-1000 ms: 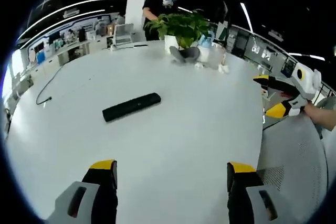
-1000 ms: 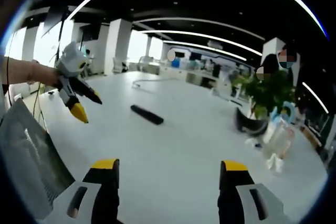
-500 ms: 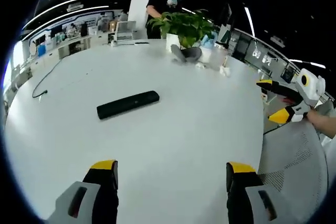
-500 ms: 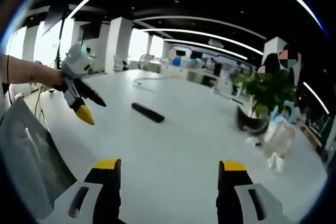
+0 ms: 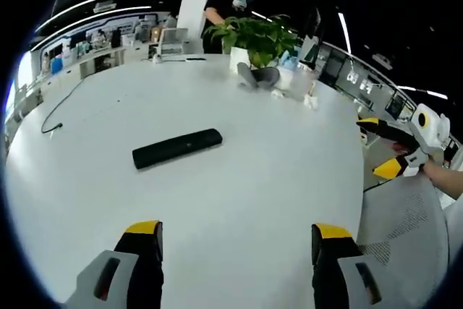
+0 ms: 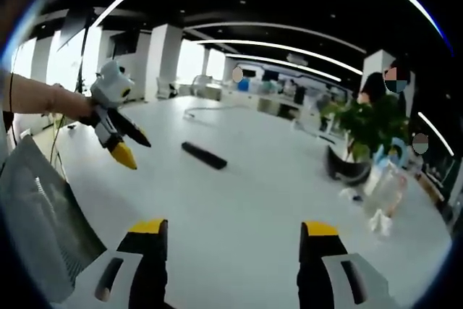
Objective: Press the specified remote control buttons in sequence, fully releasing each button before pressing the next.
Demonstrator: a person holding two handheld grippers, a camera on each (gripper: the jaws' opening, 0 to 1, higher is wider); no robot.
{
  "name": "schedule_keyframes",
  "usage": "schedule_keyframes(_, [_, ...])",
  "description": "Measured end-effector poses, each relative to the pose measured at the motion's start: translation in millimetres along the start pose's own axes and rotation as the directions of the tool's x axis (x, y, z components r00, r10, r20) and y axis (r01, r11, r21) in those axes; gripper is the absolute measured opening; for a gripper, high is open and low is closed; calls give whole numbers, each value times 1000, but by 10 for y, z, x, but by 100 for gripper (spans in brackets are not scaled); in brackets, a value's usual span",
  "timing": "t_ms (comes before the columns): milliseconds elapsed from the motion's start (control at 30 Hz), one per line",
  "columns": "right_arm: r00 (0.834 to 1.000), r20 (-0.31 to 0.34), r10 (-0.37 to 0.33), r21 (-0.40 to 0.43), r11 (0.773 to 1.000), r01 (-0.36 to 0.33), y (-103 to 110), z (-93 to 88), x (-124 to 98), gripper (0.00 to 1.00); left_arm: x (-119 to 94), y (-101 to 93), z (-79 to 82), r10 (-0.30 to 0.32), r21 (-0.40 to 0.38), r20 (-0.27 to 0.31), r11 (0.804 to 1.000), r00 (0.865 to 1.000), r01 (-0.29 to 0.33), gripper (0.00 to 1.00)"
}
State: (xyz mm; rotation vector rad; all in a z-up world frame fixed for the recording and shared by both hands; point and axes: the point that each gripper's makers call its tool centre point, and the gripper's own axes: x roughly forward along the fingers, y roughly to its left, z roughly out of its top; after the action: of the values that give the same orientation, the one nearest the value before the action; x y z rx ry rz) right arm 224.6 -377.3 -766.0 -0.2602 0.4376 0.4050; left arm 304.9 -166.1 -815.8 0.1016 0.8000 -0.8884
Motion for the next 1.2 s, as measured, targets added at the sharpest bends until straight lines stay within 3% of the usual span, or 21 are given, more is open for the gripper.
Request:
schedule_keyframes(167, [1000,-7,3,-3,1000,-3,4,-14,6,72,-8,29,78,-8,-23,21,1000,1000,8,87])
schedule_keyframes(600, [1000,-19,-3,0,1000,2,-5,-39,4,71,42,187,156,0,45,-6,999,1000,1,87])
schedule_keyframes(700, [1000,-22,-2,1,1000,2,-4,-45,5,71,59,160,197,-40,50,-7,998,999,41,87])
schedule_keyframes(967, [1000,-30,-1,-3,1000,1,1,-61,6,70,83,212,397,-76,48,29,996,997,75,87])
schedule_keyframes(1200, [999,-32,-5,1,1000,5,-5,-66,4,70,133,259,428,-69,75,23,995,997,67,87])
